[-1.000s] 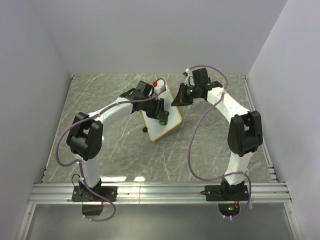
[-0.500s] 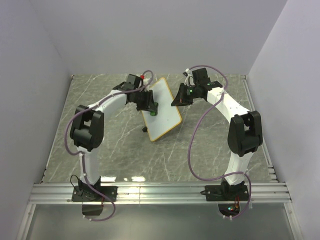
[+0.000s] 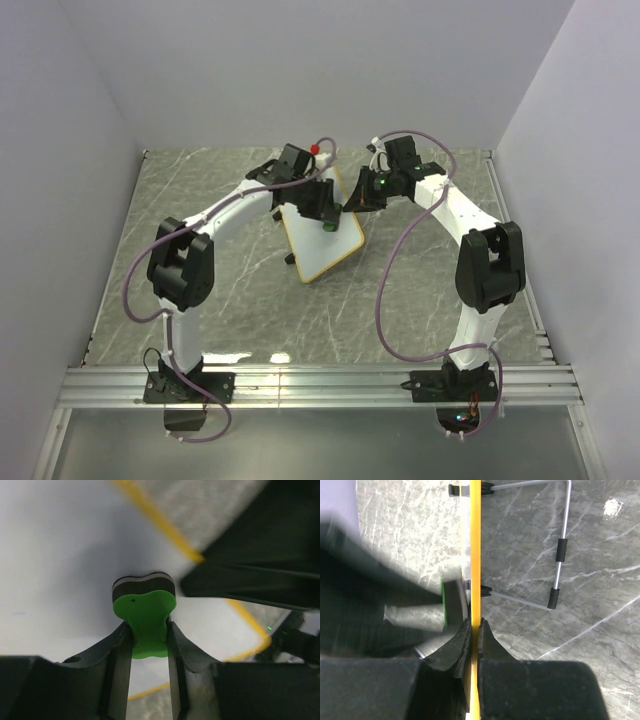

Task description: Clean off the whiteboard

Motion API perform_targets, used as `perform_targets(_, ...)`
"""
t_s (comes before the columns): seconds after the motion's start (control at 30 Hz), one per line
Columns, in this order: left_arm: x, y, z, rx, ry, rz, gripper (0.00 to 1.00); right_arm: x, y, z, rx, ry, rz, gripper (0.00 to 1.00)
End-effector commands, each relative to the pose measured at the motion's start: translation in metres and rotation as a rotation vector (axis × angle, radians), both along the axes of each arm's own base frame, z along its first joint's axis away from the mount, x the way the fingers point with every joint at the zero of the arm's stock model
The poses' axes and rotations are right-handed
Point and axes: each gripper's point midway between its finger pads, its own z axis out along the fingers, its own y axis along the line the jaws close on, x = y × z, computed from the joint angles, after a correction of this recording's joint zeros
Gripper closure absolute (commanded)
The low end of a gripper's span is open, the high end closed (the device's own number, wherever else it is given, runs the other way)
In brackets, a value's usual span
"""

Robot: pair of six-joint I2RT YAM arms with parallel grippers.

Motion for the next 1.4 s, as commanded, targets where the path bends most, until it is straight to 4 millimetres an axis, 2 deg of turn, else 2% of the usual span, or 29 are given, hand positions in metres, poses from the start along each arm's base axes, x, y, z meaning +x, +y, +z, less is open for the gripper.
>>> perform_targets(0.0, -0.043, -0.039, 0.035, -0.108, 0.013, -0.111, 1.00, -0.015, 0.019, 0.007, 0.021, 0.009, 0.067, 1.00)
perform_targets(0.1, -0.050, -0.036, 0.040, -0.113, 0.030, -0.097, 1.00, -0.015, 0.019, 0.007, 0.023, 0.010, 0.069, 1.00)
perform_targets(0.3, -0.068, -0.024, 0.026, -0.097, 0.083, -0.085, 1.00, -0.012, 0.020, 0.009, 0.021, 0.003, 0.069, 1.00)
perform_targets(0.43, -0.081, -0.022, 0.035, -0.121, 0.083, -0.126, 1.00, -0.009, 0.019, 0.007, 0.015, 0.007, 0.062, 1.00)
perform_targets(0.53, -0.083, -0.018, 0.033, -0.107, 0.082, -0.133, 1.00, -0.007, 0.020, 0.005, 0.015, 0.012, 0.058, 1.00)
perform_targets(0.73, -0.070, 0.006, -0.008, 0.005, 0.103, -0.027, 1.00, -0.004, 0.021, 0.008, 0.017, 0.005, 0.059, 1.00)
perform_targets(0.8, -0.069, 0.022, -0.027, 0.033, 0.134, 0.005, 1.00, -0.005, 0.020, 0.008, 0.017, 0.007, 0.057, 1.00)
perform_targets(0.9, -0.061, 0.045, -0.041, 0.055, 0.138, 0.064, 1.00, -0.006, 0.020, 0.008, 0.012, 0.005, 0.058, 1.00)
perform_targets(1.07, -0.027, 0.087, -0.032, 0.059, 0.099, 0.207, 1.00, -0.005, 0.018, 0.007, 0.009, 0.005, 0.053, 1.00)
perform_targets(1.1, -0.019, 0.090, -0.025, 0.053, 0.083, 0.217, 1.00, -0.005, 0.018, 0.007, 0.010, 0.007, 0.052, 1.00)
perform_targets(1.17, -0.012, 0.098, -0.026, 0.077, 0.092, 0.226, 1.00, -0.004, 0.018, 0.007, 0.011, 0.005, 0.051, 1.00)
perform_targets(1.2, -0.003, 0.098, -0.018, 0.080, 0.067, 0.227, 1.00, -0.003, 0.018, 0.006, 0.009, 0.008, 0.049, 1.00)
perform_targets(1.27, 0.002, 0.097, -0.009, 0.082, 0.048, 0.226, 1.00, 0.000, 0.019, 0.009, 0.015, 0.001, 0.050, 1.00)
perform_targets(1.37, 0.019, 0.093, 0.022, 0.055, -0.022, 0.243, 1.00, 0.001, 0.020, 0.010, 0.014, -0.004, 0.049, 1.00)
